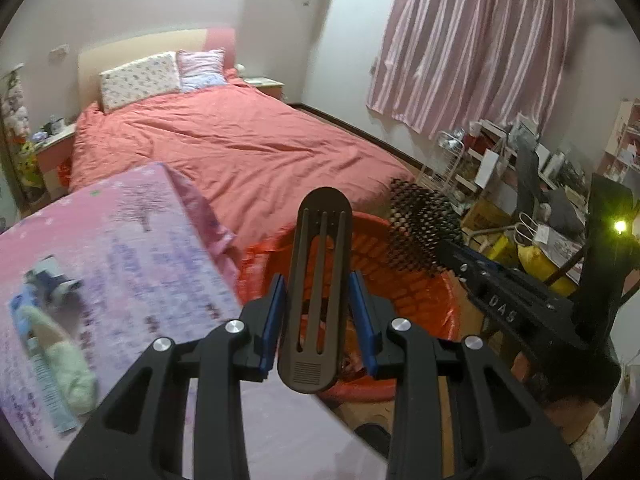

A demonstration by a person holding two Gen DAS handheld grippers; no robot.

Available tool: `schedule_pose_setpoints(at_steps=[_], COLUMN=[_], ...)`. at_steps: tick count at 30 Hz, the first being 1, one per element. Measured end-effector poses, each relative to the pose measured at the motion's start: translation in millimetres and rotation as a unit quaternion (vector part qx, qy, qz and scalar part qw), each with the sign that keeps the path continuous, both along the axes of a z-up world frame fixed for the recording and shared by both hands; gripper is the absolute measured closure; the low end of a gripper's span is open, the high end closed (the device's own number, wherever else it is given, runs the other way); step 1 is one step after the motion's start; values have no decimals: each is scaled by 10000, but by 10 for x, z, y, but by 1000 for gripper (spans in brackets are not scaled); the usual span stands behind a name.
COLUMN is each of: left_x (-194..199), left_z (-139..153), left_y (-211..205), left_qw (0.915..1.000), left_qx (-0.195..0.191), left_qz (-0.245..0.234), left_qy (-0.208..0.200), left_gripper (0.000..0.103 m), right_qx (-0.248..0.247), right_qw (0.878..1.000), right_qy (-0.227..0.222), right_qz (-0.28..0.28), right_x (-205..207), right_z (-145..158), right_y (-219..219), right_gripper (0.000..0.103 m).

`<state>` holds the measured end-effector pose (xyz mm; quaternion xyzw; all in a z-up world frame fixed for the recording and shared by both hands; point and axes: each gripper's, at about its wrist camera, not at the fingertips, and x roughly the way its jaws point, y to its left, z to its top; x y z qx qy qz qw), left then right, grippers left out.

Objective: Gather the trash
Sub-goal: 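Open the right tool over the basket while the left tool releases the clip into it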

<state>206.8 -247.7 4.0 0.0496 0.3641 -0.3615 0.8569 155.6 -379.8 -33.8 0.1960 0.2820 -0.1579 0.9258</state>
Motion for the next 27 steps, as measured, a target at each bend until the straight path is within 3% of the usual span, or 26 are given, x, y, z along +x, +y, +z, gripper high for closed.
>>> schedule_pose_setpoints(at_steps=[4, 5, 6, 7, 11, 15, 20, 27], left_x=[103, 132, 173, 211, 300, 347, 318, 317], left_z=[-165, -213, -269, -328, -488, -529, -508, -510], left_y=[-304, -350, -386, -401, -316, -21, 456, 1455], left_qw=[9997, 9996, 9993, 9991, 9977, 9959, 9925, 9771], left_qx=[201, 251, 299, 341, 557, 692, 810, 1029], left_qz=[-69, -37, -12, 50, 275, 552, 919, 1855], left_qy=[120, 146, 211, 263, 277, 201, 9, -131], left_gripper=[69, 62, 52, 50, 44, 38, 35, 32], right_qx=[235, 309, 371, 414, 364, 258, -18, -222], right_qw=[9997, 9994, 9990, 9986, 9983, 9984, 9986, 9972], right_qy=[108, 171, 249, 312, 452, 508, 510, 538], right_qz=[19, 18, 19, 39, 9, 8, 122, 479], right_x=[77, 104, 129, 146, 106, 65, 77, 120], right_z=[-140, -194, -255, -313, -437, -448, -374, -335], right_y=[-194, -233, -268, -290, -275, -206, -64, 337], right_gripper=[89, 85, 76, 68, 56, 49, 48, 48])
